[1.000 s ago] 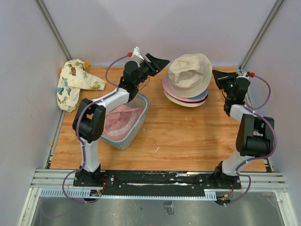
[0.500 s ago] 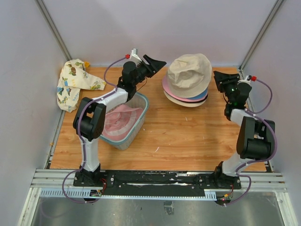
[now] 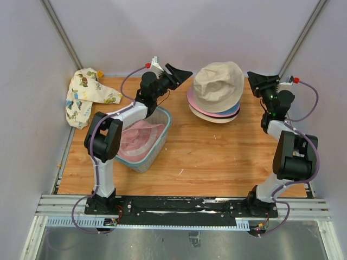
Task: Stack the hats
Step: Stack the hat on the hat.
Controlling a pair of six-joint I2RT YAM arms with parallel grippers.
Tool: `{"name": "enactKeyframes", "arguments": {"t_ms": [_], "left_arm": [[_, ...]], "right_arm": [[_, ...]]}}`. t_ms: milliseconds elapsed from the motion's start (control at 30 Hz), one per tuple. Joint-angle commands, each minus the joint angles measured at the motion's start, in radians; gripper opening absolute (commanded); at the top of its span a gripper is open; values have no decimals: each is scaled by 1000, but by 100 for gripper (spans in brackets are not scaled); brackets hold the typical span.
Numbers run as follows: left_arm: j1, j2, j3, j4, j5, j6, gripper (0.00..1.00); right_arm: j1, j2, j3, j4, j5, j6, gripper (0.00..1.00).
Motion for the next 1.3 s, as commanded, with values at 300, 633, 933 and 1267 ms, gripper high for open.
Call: {"name": "enactKeyframes", "arguments": {"t_ms": [300, 633, 933, 1267], "left_arm": [[-6, 38, 38, 42, 34, -11, 62], [-18, 68, 90, 24, 47, -8, 62], [-26, 77, 121, 4, 51, -1, 62], [-29, 71, 113, 9, 42, -1, 62]], "right_arm": [[18, 110, 170, -12, -130, -20, 48], [36, 153, 212, -11, -168, -25, 44], [51, 168, 221, 0, -186, -15, 23], [51, 167, 179, 37, -142, 12, 1]]}}
